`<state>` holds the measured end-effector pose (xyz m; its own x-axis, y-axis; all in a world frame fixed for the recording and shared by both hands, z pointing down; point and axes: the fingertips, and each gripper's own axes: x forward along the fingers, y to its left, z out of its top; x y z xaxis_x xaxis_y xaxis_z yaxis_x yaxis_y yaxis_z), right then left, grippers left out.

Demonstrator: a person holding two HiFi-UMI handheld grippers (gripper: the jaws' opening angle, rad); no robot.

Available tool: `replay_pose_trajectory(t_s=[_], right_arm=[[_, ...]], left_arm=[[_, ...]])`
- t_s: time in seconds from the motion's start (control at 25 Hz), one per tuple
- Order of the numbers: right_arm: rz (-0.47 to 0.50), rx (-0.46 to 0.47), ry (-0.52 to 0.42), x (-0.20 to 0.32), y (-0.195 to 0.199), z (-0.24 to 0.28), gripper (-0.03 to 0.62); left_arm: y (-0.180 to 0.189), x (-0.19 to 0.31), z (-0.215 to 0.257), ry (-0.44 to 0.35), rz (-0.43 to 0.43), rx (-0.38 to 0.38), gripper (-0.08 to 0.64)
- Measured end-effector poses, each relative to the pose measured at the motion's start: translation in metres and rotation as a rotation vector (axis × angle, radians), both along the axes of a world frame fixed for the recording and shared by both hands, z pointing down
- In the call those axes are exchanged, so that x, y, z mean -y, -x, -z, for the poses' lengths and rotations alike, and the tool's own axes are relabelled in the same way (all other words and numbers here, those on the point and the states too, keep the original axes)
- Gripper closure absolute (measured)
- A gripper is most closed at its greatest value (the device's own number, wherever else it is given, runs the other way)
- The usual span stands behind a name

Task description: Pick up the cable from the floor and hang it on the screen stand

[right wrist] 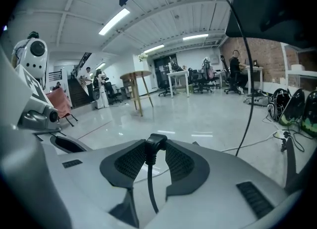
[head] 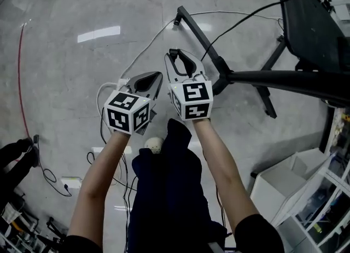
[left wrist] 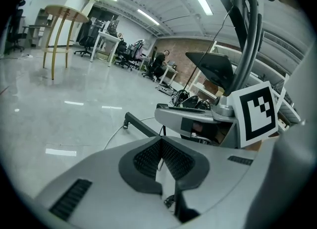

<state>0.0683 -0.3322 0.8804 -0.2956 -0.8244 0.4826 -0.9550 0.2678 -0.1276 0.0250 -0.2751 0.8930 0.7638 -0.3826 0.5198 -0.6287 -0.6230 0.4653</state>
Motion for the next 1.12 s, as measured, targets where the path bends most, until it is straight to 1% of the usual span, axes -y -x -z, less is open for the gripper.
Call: replay_pose_trajectory(t_s=[0.16,0.36,0.48,0.56,0.72,1.0,1.12], right_arm=[[0.001,0.006,0.003,-0.030,0.000,0.033,0.449],[-0.045,0.065,0.020,-0.051,-0.007,0.077,0.449],[-0.055,0.098,0.025,-0.062,-0.006,0.108,0.449],[-0.059,0.102,0.020,-0.068,-0.006,0.129,0.449],[-0.059,0.089,0.019,-0.077,-0.008,0.164,0.449],[-0.084,0.092,0.008,-0.086,-0.012,0.222,0.449],[-0.089,0.095,-0.001,-0.087,-0.013,0.245,0.449]], left_arm=[[-0.003,-0.029,0.034,0.015,-0.010,0.002,0.560],[-0.004,-0.047,0.082,0.022,0.001,-0.015,0.560],[-0.003,-0.052,0.116,-0.016,-0.001,-0.013,0.560],[-0.002,-0.051,0.137,-0.045,0.003,-0.010,0.560],[-0.004,-0.053,0.174,-0.054,0.016,-0.032,0.560],[-0.011,-0.064,0.233,-0.077,-0.029,-0.035,0.560],[-0.013,-0.065,0.256,-0.099,-0.056,-0.027,0.560]])
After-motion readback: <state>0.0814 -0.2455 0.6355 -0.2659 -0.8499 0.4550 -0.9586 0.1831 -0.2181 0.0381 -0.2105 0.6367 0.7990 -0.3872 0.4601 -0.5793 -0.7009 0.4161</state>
